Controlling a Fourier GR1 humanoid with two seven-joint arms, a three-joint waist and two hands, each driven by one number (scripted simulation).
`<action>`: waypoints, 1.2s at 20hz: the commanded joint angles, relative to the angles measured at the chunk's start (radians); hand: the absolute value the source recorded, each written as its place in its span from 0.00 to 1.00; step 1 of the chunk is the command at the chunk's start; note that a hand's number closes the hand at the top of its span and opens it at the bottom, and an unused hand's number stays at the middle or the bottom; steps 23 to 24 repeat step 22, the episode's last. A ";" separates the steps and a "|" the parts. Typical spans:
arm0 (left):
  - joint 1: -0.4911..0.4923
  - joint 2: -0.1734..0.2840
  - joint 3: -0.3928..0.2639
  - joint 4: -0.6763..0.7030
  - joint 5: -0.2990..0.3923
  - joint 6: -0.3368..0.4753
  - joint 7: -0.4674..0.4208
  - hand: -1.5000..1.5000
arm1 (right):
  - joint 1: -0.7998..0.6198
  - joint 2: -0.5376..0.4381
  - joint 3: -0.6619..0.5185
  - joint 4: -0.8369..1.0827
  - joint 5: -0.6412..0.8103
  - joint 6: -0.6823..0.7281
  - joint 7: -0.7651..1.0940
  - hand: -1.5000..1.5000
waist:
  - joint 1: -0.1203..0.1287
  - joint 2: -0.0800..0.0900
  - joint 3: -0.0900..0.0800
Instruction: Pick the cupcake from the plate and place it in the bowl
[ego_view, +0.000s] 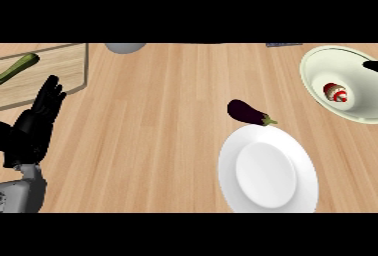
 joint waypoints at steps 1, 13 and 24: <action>-0.010 0.002 0.013 0.011 -0.002 0.015 0.028 0.50 | 0.028 -0.011 -0.145 -0.032 -0.166 0.024 -0.123 0.00 | -0.025 -0.007 -0.002; 0.029 -0.018 -0.013 -0.083 -0.022 0.023 0.072 0.50 | 0.354 -0.218 -0.231 0.017 -0.353 0.406 -0.235 0.00 | -0.022 -0.012 -0.004; 0.021 -0.001 0.022 -0.007 -0.019 0.001 0.004 0.50 | 0.476 -0.259 -0.244 -0.007 -0.500 0.627 -0.294 0.00 | -0.023 -0.011 -0.005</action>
